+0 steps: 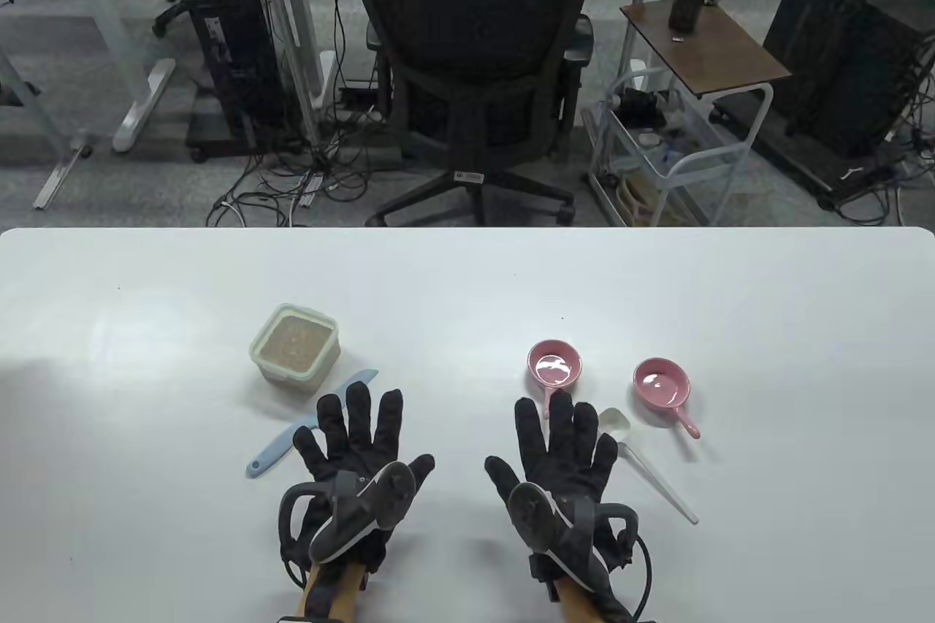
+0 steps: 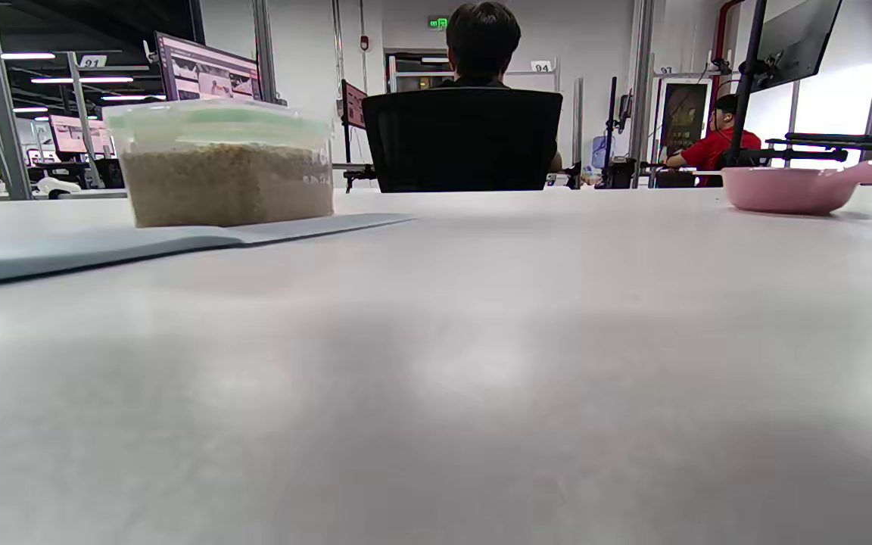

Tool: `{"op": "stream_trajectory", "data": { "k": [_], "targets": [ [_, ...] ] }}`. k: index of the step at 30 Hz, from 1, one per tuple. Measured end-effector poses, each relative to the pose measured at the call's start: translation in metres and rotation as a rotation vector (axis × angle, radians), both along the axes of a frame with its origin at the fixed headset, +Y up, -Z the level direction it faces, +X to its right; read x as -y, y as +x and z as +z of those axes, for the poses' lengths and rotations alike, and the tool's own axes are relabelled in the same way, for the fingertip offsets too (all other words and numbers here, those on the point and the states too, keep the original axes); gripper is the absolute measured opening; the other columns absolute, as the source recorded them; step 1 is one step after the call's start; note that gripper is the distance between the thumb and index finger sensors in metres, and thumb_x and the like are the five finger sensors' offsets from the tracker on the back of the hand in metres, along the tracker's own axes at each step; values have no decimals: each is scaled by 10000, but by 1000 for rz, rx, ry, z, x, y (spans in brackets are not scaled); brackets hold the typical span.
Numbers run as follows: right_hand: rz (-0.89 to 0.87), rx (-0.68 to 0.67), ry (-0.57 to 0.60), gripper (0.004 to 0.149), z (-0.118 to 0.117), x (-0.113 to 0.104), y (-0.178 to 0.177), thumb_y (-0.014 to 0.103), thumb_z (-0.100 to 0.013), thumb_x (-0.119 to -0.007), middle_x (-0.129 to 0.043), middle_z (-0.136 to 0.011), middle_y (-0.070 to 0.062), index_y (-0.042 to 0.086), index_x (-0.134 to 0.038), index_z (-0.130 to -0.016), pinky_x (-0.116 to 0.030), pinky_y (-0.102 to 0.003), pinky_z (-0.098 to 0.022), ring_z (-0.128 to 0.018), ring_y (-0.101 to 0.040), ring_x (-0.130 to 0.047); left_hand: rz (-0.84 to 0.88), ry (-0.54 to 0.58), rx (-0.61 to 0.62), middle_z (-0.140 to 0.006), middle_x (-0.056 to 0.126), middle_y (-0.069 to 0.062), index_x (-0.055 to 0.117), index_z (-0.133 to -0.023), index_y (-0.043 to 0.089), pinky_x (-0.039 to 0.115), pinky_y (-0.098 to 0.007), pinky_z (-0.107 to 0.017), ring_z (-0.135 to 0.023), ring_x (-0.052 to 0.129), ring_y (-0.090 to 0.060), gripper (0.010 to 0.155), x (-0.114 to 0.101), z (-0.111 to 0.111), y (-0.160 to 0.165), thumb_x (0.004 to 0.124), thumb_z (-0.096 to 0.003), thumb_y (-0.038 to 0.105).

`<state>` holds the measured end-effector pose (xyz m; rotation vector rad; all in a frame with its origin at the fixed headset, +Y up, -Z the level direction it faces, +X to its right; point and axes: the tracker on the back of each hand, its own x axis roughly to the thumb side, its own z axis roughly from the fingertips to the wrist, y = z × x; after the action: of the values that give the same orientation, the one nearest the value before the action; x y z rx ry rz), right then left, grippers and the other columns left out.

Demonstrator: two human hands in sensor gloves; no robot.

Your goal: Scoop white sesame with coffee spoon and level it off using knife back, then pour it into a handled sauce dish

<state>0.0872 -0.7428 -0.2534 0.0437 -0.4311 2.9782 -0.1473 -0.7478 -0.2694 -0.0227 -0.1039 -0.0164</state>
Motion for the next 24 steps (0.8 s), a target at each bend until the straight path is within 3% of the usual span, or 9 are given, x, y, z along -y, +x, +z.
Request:
{"op": "stream_trajectory", "data": {
  "k": [24],
  "targets": [
    [-33,-4,-24,789,-4,-2,4,673,-573,-573,-221,-1276,-179,292,-332,-1220,-301,-726,-708,-1112,-503,-265,37,-68,-51,-1254,-35,-178,-73,-1173,277,162,-768,-662,-1073,-16,-551,856,0,0,-5,303,-553,731]
  ]
}}
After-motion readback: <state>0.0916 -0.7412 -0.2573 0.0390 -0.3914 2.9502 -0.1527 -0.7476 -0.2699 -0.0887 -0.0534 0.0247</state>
